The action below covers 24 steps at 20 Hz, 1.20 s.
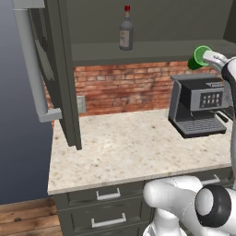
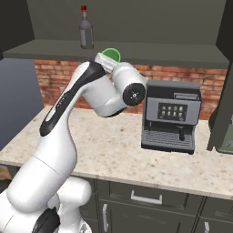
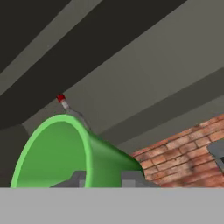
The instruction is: Open the cabinet directly in front. Then move the liquor and the cup to the dining counter with the candle on it.
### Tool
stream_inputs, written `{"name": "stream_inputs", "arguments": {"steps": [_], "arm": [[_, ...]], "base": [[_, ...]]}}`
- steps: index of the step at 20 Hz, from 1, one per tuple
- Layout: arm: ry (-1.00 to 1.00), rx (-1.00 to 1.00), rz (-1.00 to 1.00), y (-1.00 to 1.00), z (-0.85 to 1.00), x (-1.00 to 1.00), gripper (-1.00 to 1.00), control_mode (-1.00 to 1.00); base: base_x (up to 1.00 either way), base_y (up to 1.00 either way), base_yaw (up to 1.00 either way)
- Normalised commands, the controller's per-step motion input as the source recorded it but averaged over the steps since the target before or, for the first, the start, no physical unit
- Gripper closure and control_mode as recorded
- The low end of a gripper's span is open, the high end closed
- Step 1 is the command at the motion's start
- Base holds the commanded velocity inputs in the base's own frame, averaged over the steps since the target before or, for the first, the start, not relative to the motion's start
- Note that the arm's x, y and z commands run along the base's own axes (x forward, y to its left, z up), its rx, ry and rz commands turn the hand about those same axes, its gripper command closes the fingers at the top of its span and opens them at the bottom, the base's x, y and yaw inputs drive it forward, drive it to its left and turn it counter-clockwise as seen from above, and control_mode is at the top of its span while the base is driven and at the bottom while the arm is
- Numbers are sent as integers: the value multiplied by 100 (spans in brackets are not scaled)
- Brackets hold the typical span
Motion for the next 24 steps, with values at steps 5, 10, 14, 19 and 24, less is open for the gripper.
{"name": "stream_inputs", "arguments": {"steps": [5, 10, 14, 19, 24], "arm": [[23, 0, 13, 28, -60, -100, 100, -100], [52, -7, 32, 97, -27, -88, 100, -100], [40, -16, 34, 100, -23, -63, 100, -100], [25, -11, 13, 84, -24, -24, 100, -100], [1, 0, -9, 25, -5, -1, 100, -100]], "base": [[0, 0, 0], [0, 0, 0], [0, 0, 0], [0, 0, 0], [0, 0, 0]]}}
